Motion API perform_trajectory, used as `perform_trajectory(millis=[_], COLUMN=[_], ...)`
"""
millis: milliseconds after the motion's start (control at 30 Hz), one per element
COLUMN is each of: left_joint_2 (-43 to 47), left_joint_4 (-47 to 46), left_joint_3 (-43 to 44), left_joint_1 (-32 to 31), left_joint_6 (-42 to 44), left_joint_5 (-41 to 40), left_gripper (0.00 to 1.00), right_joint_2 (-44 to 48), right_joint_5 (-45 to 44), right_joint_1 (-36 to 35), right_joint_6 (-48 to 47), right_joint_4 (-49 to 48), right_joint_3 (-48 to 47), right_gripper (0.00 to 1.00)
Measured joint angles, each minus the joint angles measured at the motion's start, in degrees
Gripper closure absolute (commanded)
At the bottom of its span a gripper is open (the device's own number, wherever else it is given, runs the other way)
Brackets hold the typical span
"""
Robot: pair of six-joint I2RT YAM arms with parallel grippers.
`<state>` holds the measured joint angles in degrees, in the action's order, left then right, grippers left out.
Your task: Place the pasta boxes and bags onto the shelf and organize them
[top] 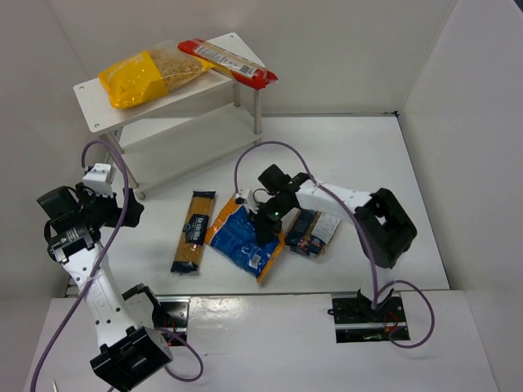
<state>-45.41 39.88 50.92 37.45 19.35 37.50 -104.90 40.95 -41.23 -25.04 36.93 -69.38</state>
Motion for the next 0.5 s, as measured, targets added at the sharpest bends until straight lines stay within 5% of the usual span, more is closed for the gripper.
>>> perform_trajectory(millis=[133, 500], left_joint_2=[0.1, 1.4], left_joint_4=[0.0, 1.0], left_joint_3=[0.0, 0.0], left_joint_1=[-0.9, -4.0], left_joint_6=[0.0, 1.7], left_joint_5=[0.0, 1.8], left_gripper=[0.00, 0.00], right_joint_2=[9.4, 22.6], right_joint_5=[-4.6, -0.5], right_joint_1=[0.6, 14.3], right_joint_6=[-0.1, -1.0], right_joint_4=[0.9, 4.3], right_joint_3=[-0.3, -7.3], right_gripper=[1.00, 1.00])
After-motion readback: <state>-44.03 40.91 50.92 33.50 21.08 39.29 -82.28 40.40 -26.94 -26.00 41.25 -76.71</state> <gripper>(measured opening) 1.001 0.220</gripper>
